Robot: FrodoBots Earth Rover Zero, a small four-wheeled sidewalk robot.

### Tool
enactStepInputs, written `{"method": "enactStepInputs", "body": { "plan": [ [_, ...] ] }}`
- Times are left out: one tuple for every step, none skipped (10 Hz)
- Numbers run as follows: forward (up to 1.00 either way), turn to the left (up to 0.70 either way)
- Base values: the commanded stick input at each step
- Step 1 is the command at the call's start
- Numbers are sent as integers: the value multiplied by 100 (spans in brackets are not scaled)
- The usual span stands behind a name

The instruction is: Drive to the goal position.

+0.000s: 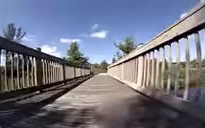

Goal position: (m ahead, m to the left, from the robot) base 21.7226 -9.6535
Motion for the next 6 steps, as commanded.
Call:
{"method": "enactStepInputs", "body": {
  "plan": [
    [85, 0],
    [85, 0],
    [85, 0],
    [85, 0],
    [85, 0],
    [85, 0]
  ]
}}
